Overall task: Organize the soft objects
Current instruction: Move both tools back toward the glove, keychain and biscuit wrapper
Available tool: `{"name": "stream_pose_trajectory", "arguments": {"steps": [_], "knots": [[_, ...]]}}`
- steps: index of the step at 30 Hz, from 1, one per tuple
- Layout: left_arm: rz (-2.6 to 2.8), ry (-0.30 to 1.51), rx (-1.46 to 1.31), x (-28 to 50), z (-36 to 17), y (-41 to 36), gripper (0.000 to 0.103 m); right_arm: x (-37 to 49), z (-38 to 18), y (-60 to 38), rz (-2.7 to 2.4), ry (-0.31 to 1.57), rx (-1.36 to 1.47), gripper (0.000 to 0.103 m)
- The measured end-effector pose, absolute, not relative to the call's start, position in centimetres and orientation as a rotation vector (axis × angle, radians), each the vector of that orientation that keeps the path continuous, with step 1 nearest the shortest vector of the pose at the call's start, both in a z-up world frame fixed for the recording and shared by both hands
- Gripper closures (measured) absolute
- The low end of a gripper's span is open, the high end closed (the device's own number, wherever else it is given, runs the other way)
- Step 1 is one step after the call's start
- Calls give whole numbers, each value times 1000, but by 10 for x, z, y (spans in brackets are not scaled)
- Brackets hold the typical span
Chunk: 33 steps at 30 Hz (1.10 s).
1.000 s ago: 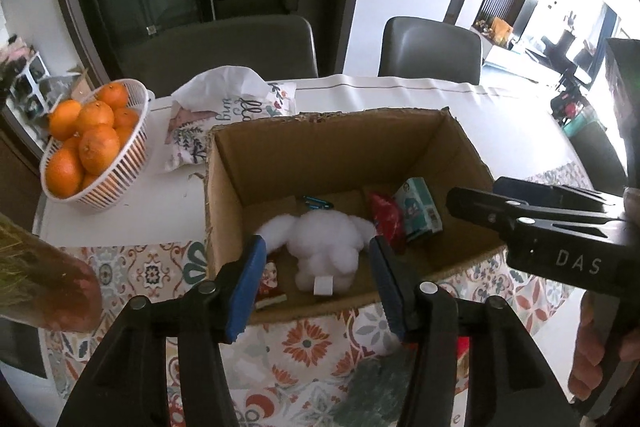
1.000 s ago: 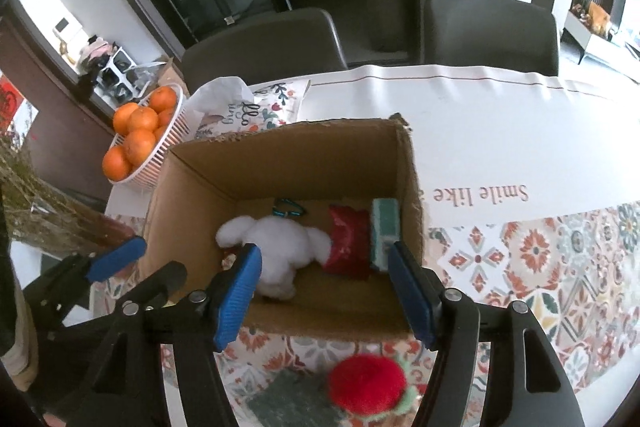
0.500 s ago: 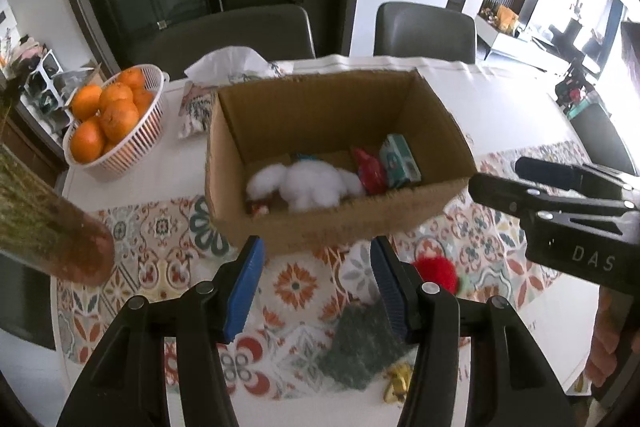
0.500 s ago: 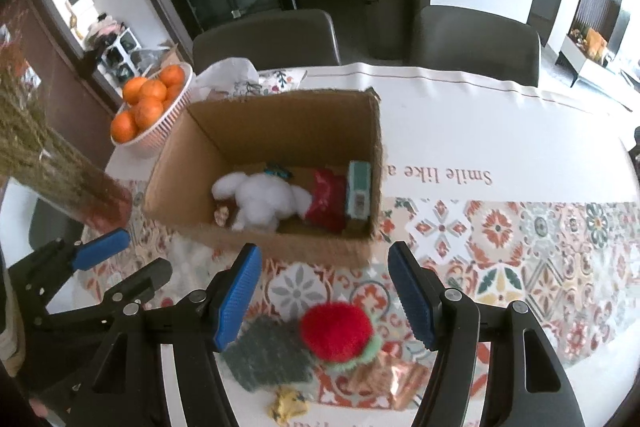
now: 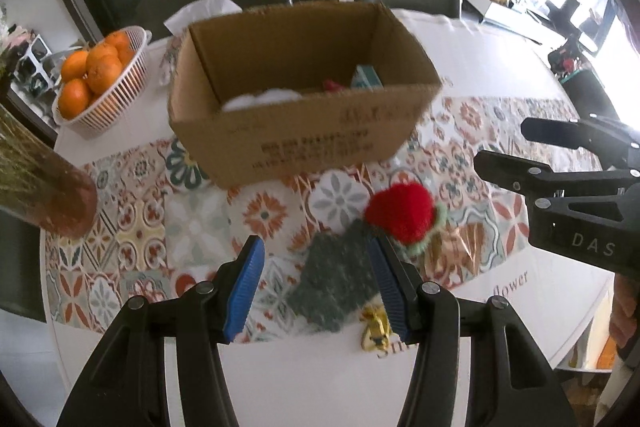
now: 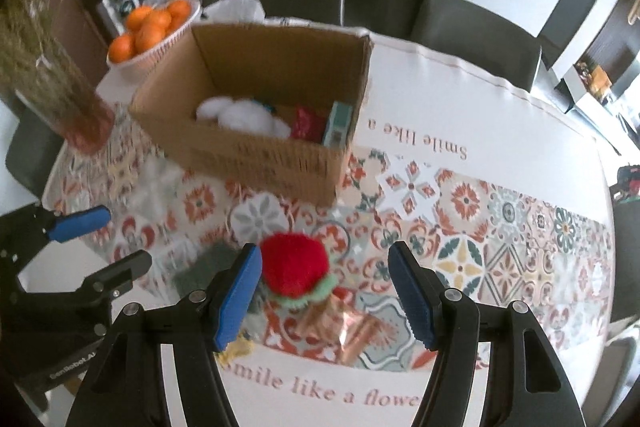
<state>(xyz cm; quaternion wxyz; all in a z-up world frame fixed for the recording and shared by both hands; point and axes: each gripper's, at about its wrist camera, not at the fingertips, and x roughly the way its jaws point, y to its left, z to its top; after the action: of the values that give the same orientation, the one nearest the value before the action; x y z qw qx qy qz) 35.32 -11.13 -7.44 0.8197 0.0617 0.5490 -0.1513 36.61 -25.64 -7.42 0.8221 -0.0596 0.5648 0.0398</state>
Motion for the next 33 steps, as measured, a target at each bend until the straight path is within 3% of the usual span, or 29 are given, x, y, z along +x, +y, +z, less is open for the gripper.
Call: {"name": "stream_pose_trajectory", "arguments": {"steps": [33], "knots": [[-398,1532,140,303,-174,-164,49,343,-188,-243,364,1589,-549,36]]}}
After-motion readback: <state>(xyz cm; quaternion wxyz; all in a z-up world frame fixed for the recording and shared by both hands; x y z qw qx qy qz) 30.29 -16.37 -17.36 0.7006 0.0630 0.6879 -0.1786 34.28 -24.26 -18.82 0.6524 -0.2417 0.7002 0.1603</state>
